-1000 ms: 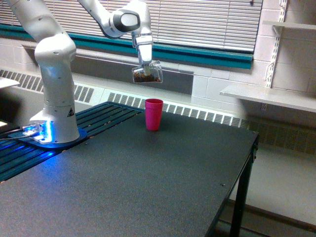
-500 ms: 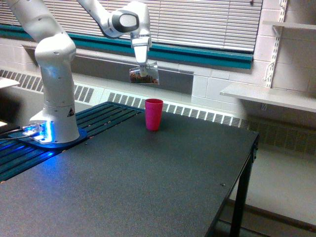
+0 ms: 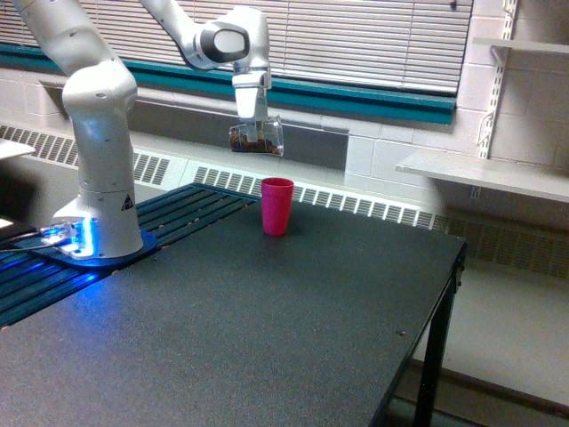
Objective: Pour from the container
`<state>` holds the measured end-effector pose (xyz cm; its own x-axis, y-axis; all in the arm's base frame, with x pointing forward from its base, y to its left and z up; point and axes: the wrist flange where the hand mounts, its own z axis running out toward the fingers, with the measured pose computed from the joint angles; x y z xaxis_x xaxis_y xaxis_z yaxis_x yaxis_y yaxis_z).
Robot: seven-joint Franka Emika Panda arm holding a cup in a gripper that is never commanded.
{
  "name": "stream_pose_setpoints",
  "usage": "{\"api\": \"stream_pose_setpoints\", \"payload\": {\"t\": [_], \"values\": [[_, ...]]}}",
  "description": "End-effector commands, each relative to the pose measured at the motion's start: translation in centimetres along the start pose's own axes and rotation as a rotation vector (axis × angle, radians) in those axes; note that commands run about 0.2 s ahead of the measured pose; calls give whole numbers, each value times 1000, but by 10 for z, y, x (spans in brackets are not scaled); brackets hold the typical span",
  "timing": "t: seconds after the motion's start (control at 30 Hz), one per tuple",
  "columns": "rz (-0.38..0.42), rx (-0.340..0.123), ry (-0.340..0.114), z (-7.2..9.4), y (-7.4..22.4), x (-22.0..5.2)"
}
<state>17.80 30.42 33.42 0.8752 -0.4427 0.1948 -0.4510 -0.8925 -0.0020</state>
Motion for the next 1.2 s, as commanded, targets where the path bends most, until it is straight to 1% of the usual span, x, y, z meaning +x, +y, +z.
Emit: {"api": "stream_pose_setpoints", "payload": {"t": [0.03, 0.5, 1.2], "values": [[81, 3, -19, 5, -1, 1], [145, -9, -68, 16, 5, 3], [161, -7, -148, 21, 6, 3]]}}
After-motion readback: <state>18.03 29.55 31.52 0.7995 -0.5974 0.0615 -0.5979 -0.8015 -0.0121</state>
